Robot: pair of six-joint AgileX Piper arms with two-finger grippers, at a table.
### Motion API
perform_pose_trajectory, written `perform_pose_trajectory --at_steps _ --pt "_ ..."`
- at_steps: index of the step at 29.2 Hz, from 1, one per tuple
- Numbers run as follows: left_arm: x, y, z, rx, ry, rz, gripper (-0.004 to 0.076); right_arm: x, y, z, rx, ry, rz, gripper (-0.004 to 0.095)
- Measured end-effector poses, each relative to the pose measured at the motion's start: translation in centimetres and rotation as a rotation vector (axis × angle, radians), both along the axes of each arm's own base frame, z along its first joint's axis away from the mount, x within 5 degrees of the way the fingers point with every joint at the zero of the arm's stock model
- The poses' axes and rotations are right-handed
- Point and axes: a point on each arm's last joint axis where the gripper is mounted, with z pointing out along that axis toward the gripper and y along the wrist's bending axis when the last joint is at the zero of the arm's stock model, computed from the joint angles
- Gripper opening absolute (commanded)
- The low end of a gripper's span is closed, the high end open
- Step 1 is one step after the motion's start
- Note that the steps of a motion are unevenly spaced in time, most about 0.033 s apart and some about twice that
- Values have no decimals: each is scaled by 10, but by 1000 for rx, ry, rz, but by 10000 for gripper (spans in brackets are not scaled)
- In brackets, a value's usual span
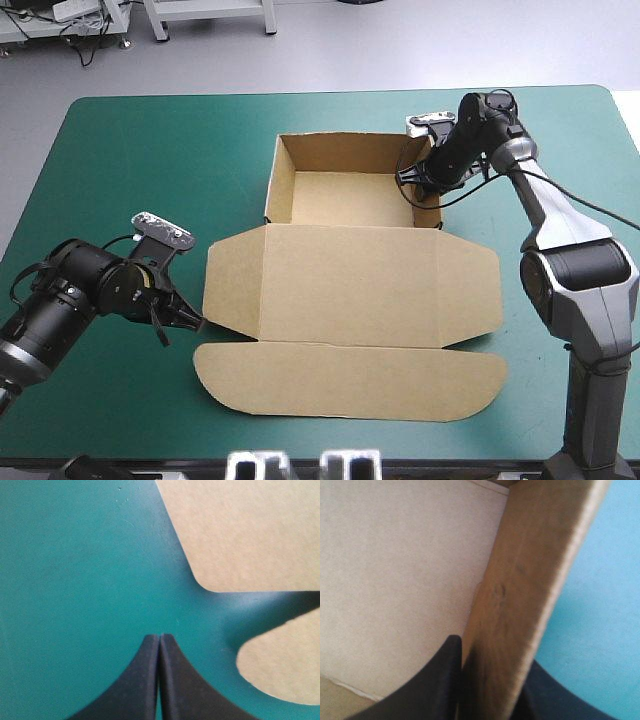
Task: Fold the box
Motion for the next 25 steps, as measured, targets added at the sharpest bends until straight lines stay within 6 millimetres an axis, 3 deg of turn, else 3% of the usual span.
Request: perform_pose_trajectory --at_steps 1,8,15,19,25 --pt "0 0 0 0 0 0 -9 1 -1 -1 -6 -8 15 -16" --pt "0 0 0 0 0 0 -9 4 -4 11 -76 -62 80 -17" --pt "-1 0 0 5 11 2 -9 17 -31 48 -318 -233 50 -18" --pt "-1 1 -1 6 15 3 -9 24 -75 64 -413 -276 -53 -18" --pt "-1 1 0 6 14 3 -9 22 -168 64 -371 -236 -262 -19"
